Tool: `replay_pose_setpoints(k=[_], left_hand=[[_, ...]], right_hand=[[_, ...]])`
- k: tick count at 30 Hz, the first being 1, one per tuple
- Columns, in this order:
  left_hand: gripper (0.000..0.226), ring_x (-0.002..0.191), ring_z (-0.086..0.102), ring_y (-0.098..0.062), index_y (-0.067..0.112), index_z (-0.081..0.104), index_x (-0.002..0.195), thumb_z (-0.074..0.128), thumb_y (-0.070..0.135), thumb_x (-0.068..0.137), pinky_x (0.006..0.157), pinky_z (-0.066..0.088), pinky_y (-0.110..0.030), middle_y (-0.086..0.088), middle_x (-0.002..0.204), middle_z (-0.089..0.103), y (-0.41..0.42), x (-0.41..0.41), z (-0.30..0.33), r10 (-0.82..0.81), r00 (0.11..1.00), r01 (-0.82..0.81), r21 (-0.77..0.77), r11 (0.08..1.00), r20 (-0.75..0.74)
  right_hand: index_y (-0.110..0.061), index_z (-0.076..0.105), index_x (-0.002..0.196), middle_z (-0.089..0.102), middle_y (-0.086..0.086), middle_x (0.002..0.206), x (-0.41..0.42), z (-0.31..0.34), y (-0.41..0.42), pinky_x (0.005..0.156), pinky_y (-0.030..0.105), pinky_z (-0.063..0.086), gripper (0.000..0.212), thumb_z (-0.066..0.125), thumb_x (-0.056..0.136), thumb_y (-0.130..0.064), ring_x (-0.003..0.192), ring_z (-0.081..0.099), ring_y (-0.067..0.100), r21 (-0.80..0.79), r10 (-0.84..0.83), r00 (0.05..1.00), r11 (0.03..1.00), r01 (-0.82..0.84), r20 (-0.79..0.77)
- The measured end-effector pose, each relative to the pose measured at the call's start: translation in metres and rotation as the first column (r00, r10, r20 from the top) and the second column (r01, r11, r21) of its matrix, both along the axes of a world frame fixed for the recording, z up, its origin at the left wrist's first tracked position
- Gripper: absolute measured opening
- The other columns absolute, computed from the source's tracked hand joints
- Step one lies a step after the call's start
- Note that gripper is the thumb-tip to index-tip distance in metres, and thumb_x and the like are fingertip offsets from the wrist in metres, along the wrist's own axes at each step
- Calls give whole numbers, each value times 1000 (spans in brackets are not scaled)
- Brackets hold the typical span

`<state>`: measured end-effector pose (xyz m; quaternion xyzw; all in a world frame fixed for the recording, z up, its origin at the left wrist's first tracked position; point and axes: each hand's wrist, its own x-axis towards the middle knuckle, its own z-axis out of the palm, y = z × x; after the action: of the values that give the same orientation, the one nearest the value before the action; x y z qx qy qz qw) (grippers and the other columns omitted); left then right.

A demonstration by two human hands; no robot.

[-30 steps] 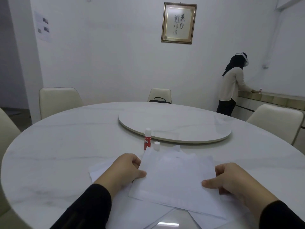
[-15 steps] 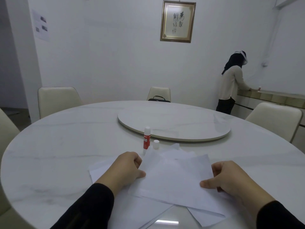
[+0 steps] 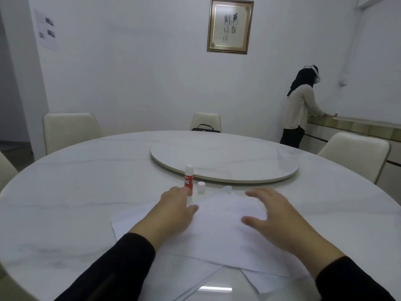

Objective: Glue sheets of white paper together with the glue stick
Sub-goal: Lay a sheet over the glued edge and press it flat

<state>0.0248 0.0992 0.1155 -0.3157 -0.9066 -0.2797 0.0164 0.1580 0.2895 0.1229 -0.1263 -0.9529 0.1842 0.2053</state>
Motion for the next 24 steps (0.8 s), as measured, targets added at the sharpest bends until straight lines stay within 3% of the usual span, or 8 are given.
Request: replay_pose_setpoints(k=[1, 3, 5, 7, 10, 15, 24], left_hand=[[49, 137, 25, -13, 28, 35, 141, 46, 39, 95, 109, 24, -28, 6, 149, 31, 5, 1, 0, -111, 994, 111, 36, 993, -24], [57, 143, 4, -2, 36, 23, 146, 40, 51, 94, 115, 7, -28, 17, 156, 13, 14, 2, -4, -336, 941, 334, -50, 941, -32], [75, 137, -13, 8, 39, 7, 148, 41, 65, 86, 113, -3, -28, 26, 154, -4, 16, -3, -12, -426, 900, 435, -181, 882, 90], [93, 133, -18, 9, 36, -5, 148, 43, 74, 78, 111, -8, -27, 26, 150, -15, 14, -11, -21, -458, 882, 467, -336, 818, 111], [106, 141, -16, 0, 33, -10, 148, 42, 83, 69, 114, -11, -30, 16, 157, -15, 13, -16, -28, -492, 870, 443, -475, 760, 24], [108, 141, -16, 0, 41, -8, 147, 43, 87, 63, 111, -13, -27, 17, 157, -14, 9, -19, -29, -482, 876, 430, -480, 765, 16], [107, 142, -16, -2, 49, -7, 144, 39, 91, 58, 117, -8, -33, 20, 156, -13, 0, -23, -29, -454, 891, 411, -476, 777, 29]], right_hand=[[-33, 36, 140, 27, -14, 150, -6, 2, -6, 110, 21, 18, 77, 71, 74, -50, 139, 20, 7, -24, 118, 991, 993, -117, 64], [-33, 18, 149, 2, -20, 156, -19, 3, -14, 114, 27, 5, 103, 72, 66, -61, 143, -5, 2, -97, 268, 911, 963, -250, 313], [-35, -3, 149, -19, -18, 156, -29, 1, -14, 116, 37, -2, 122, 75, 59, -63, 141, -23, 6, -78, 261, 806, 963, -260, 532], [-37, -13, 147, -24, -12, 156, -35, -2, -10, 116, 41, -6, 130, 76, 57, -63, 141, -25, 11, -41, 226, 744, 965, -258, 629], [-35, -17, 146, -23, -9, 157, -39, -7, -7, 118, 41, -5, 134, 74, 54, -68, 144, -21, 13, -38, 215, 705, 965, -258, 676], [-28, -20, 147, -25, -12, 156, -39, -6, 0, 119, 40, -2, 143, 72, 48, -74, 143, -18, 8, -12, 163, 679, 975, -221, 716], [-33, -23, 145, -26, -19, 153, -17, -3, 26, 118, 41, -1, 151, 63, 32, -85, 144, -15, 8, 24, 81, 633, 988, -155, 770]])
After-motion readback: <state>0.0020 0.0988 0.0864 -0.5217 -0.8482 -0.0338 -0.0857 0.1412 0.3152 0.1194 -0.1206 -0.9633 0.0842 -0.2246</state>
